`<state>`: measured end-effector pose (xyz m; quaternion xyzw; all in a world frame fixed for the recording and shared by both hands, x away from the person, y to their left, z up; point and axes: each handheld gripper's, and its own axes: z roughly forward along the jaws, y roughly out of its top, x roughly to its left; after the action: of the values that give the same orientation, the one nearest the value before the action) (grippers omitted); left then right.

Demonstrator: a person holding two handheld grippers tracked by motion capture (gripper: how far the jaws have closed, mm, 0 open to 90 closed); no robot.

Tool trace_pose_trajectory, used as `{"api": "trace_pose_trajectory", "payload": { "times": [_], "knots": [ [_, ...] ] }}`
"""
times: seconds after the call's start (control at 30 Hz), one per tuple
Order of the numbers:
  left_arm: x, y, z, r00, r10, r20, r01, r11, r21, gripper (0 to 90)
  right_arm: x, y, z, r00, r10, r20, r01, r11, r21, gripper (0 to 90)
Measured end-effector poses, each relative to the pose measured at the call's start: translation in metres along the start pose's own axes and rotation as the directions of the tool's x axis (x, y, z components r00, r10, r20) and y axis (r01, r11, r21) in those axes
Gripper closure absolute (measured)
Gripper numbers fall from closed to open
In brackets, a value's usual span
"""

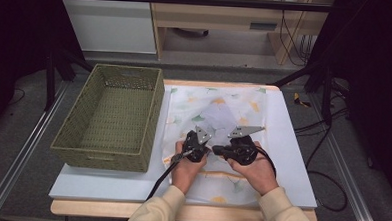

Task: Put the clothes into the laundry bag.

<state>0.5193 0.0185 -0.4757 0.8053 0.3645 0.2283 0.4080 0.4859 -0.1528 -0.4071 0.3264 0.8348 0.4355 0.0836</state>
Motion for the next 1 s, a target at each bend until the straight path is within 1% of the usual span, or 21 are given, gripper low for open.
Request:
{"api": "trace_pose_trajectory", "payload": {
  "times": [0.2,0.33,0.37,0.43,0.47,0.53,0.6,0.67,0.77,0.83,0.93,1.0],
  "knots": [
    [0.001,-0.002,-0.007,1.0000,0.000,-0.001,0.000,1.0000,-0.009,90.0,-0.002,-0.001,0.000,1.0000,0.007,0.005,-0.006,1.000,-0.012,89.1],
    [0.001,-0.005,-0.014,1.0000,-0.004,0.007,0.005,0.9998,-0.018,90.0,-0.003,-0.001,0.001,1.0000,0.007,0.005,-0.007,1.000,-0.008,89.1],
    [0.002,-0.006,-0.015,0.9999,-0.005,0.011,0.005,0.9999,-0.012,90.0,-0.003,-0.001,0.001,1.0000,0.007,0.005,-0.007,1.000,-0.007,89.1],
    [0.001,-0.007,-0.018,0.9999,-0.009,0.012,0.009,0.9998,-0.015,90.0,-0.003,-0.001,0.002,0.9999,0.011,0.001,-0.011,1.000,-0.011,89.1],
    [0.000,-0.007,-0.020,0.9999,-0.008,0.015,0.008,0.9998,-0.016,90.0,-0.003,-0.001,0.002,1.0000,0.005,-0.003,-0.005,1.000,-0.017,89.1],
    [-0.003,-0.008,-0.024,0.9996,-0.016,0.024,0.017,0.9995,-0.027,90.0,-0.002,0.000,0.004,1.0000,0.006,-0.003,-0.006,1.000,-0.020,89.1],
    [-0.004,-0.009,-0.030,0.9995,-0.021,0.025,0.022,0.9990,-0.038,90.0,-0.003,0.000,0.005,1.0000,0.007,-0.002,-0.007,1.000,-0.020,89.1],
    [-0.003,-0.010,-0.034,0.9991,-0.031,0.028,0.032,0.9987,-0.040,90.0,-0.003,0.000,0.006,1.0000,0.009,-0.003,-0.009,1.000,-0.019,89.1],
    [-0.007,-0.013,-0.043,0.9996,-0.008,0.025,0.009,0.9988,-0.048,90.0,-0.005,0.000,0.007,0.9999,0.005,-0.009,-0.005,1.000,-0.022,89.1],
    [-0.011,-0.014,-0.051,0.9988,-0.017,0.047,0.019,0.9982,-0.057,90.0,-0.005,0.001,0.006,0.9999,0.002,-0.014,-0.002,1.000,-0.023,89.1],
    [-0.019,-0.015,-0.062,0.9980,-0.001,0.063,0.005,0.9976,-0.069,90.0,-0.006,0.001,0.003,0.9998,-0.003,-0.018,0.002,1.000,-0.025,89.1],
    [-0.022,-0.016,-0.069,0.9972,-0.001,0.074,0.007,0.9969,-0.078,90.0,-0.006,0.000,0.002,0.9999,-0.002,-0.016,0.002,1.000,-0.022,89.1]
  ]
}}
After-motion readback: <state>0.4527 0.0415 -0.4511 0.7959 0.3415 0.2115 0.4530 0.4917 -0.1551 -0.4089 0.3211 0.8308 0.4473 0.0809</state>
